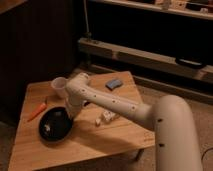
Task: Drag the ceramic bowl in a circle
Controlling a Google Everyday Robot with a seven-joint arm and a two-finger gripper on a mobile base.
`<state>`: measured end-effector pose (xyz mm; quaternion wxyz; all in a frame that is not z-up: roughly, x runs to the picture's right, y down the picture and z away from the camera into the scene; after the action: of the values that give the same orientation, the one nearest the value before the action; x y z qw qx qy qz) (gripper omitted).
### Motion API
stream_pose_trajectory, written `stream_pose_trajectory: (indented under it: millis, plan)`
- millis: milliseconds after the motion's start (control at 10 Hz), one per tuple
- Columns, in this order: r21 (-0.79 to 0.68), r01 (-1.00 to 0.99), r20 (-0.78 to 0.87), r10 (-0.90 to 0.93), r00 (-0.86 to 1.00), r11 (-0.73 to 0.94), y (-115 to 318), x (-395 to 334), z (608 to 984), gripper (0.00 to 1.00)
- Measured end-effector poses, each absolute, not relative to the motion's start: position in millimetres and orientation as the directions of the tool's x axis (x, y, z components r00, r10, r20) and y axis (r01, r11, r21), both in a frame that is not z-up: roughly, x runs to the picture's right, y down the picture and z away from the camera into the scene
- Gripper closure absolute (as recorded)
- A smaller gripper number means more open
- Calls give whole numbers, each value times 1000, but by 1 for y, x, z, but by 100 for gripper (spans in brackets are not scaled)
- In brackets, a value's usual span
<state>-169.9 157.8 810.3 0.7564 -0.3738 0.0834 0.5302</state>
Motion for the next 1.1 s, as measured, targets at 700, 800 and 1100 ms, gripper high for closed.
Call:
stream_pose_trajectory:
  millis: [700,800,1100]
  plan:
    - [-583,-724,-485,556,675,369,257,-251,743,100]
    - [-604,-698,-469,537,701,385,260,-267,742,100]
    - [-650,-626,-403,502,765,431,242,-319,752,100]
